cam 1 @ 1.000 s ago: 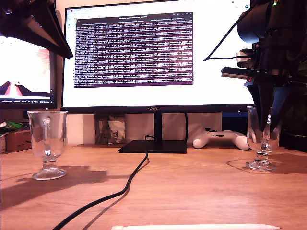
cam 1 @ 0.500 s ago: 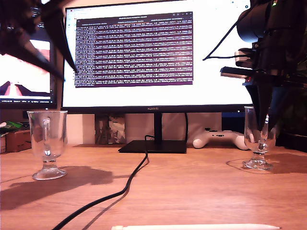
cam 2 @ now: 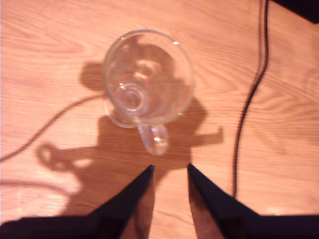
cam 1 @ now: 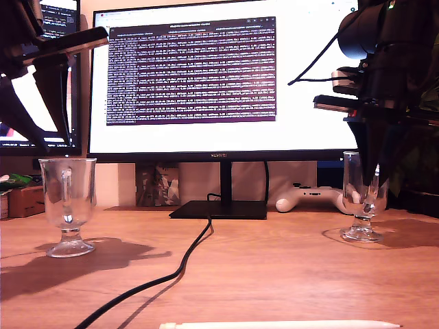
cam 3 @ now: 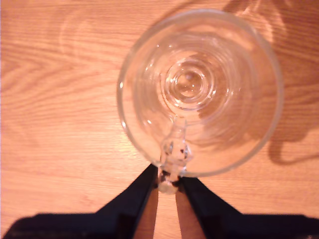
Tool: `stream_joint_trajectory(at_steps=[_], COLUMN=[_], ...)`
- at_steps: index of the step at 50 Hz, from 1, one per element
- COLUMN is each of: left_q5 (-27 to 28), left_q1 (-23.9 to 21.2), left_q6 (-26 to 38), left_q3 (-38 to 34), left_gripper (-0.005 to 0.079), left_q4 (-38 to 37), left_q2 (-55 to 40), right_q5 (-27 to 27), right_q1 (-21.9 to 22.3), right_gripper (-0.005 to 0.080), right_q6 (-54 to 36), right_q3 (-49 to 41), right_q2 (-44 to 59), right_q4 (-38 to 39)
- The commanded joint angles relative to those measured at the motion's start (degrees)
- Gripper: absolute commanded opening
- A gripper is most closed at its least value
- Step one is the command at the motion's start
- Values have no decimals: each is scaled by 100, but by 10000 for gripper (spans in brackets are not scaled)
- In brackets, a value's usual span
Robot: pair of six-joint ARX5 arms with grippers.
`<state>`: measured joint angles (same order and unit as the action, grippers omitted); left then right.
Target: Pick the small glass cups in front of you with each of your hands, and place them behind the white pen
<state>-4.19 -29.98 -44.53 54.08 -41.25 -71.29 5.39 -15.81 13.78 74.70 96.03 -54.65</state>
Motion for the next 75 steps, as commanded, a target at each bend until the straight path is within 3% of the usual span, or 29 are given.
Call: stream_joint_trajectory(at_steps=[1, 26, 68, 75], left_q5=[-13, -66, -317, -385], left_q1=[-13, 59, 278, 289], left_q6=[-7, 0, 201, 275], left_q3=[85, 413, 413, 413], left_gripper=[183, 184, 182, 132], left_q4=[85, 315, -31, -74], left_q2=[-289, -1082, -1091, -1091], right_q5=[0, 0, 2, 2], right_q1=[9, 9, 9, 9], right_gripper=[-11, -11, -11, -11], right_q6=[-37, -129, -160, -160], right_q3=[35, 35, 35, 35], right_q2=[57, 57, 57, 57], right_q4=[42, 133, 275, 256])
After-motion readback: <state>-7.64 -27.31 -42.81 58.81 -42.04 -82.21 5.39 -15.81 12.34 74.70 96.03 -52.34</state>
